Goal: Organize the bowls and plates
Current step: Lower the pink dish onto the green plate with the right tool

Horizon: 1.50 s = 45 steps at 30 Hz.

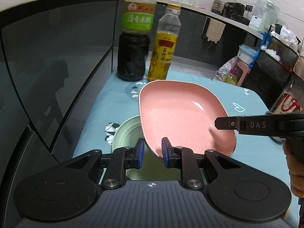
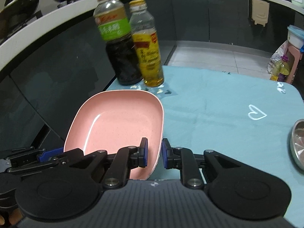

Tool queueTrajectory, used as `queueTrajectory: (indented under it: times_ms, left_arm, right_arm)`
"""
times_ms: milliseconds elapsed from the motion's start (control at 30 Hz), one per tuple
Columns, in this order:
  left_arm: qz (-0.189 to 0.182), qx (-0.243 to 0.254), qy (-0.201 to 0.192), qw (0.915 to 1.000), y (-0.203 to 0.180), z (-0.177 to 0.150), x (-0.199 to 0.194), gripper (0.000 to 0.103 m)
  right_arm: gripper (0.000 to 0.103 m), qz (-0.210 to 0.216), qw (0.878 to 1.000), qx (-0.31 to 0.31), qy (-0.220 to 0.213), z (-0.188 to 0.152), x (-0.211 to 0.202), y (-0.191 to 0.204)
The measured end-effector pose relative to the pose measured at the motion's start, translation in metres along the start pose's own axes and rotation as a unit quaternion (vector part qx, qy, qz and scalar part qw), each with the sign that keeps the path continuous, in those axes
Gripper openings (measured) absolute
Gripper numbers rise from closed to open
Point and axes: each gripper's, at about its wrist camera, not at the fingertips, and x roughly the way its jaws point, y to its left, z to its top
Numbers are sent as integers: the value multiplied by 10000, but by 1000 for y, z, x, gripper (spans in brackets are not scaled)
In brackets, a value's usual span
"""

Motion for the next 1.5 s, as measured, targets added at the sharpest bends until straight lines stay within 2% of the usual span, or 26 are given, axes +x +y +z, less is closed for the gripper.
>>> queueTrajectory:
  times_ms: [267,567,1000,1267,1500]
  left_arm:
    - [-19,-132,128,9998,16,-11,6,18]
    - [172,-114,208,9996,24,-20,8,18]
    - [254,-190,381,9988,32,-26,20,21]
    - [271,-152,310,9990,31,-25,18,21]
    - [353,-212,262,9988,34,-25,15,22]
  right_arm:
    - [12,-23,9998,-112,187,-3,12,12]
    - [12,16,9990,-215,384,-7,25,26]
    - [12,21,9975,-303,636,-7,42,31]
    - [12,-20,9972,-291,682,-6,48,30]
    - [12,-98,9984,-166,529,-4,44,26]
